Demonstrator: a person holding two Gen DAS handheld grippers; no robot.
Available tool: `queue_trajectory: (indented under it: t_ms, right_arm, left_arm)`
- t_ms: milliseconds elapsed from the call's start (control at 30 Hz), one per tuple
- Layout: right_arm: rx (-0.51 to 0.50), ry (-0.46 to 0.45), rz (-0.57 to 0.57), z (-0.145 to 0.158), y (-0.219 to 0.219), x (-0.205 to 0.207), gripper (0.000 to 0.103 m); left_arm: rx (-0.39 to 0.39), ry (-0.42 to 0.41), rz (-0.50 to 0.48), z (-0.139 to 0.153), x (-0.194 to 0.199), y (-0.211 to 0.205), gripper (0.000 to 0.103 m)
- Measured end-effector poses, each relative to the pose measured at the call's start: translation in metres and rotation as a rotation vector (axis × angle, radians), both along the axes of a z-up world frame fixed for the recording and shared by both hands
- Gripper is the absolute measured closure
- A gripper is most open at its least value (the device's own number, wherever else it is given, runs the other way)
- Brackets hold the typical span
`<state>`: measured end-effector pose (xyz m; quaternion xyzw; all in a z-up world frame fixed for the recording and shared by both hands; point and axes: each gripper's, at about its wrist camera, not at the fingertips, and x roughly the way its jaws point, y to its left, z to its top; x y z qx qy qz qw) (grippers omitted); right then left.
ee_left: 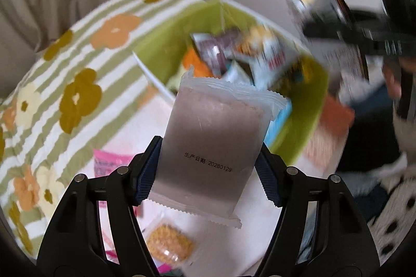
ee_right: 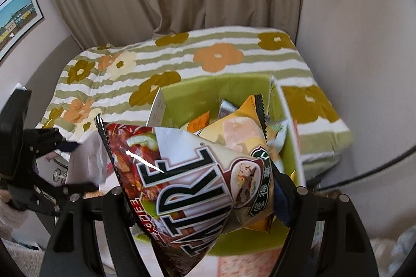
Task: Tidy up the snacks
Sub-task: 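Carry both packets over the yellow box and open both tools to drop them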
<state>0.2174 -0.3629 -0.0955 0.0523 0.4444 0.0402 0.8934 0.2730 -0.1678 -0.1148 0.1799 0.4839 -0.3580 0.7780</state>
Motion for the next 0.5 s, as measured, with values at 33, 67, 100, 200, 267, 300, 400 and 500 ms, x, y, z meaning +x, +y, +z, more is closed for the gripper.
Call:
queue_trajectory:
  t_ms: [33, 67, 100, 200, 267, 300, 400, 500]
  right_arm:
    - [-0.004, -0.011, 0.009, 0.002, -0.006, 0.003, 0.03]
    - [-0.007, -0.017, 0.016, 0.004, -0.01, 0.006, 0.03]
    - [-0.008, -0.026, 0.027, 0.005, -0.017, 0.01, 0.03]
    - [0.003, -0.031, 0.059, 0.006, -0.028, 0.022, 0.03]
    - [0.009, -0.027, 0.077, 0.003, -0.036, 0.032, 0.03]
    - [0.014, -0.023, 0.084, 0.002, -0.039, 0.037, 0.03]
    - [0.036, -0.004, 0.097, -0.006, -0.046, 0.051, 0.03]
    - [0.051, 0.015, 0.098, -0.014, -0.05, 0.06, 0.03]
  left_arm:
    - [-0.005, -0.007, 0.034, 0.003, 0.008, -0.007, 0.038]
    - [-0.01, -0.012, 0.058, 0.002, 0.014, -0.015, 0.038]
    - [-0.023, -0.017, 0.102, 0.002, 0.025, -0.024, 0.038]
    - [-0.063, -0.005, 0.19, -0.003, 0.05, -0.049, 0.038]
    - [-0.079, 0.011, 0.236, -0.009, 0.063, -0.061, 0.038]
    - [-0.089, 0.021, 0.262, -0.013, 0.07, -0.067, 0.038]
    - [-0.081, 0.061, 0.313, -0.028, 0.093, -0.091, 0.037]
    - [-0.042, 0.111, 0.333, -0.049, 0.11, -0.108, 0.037]
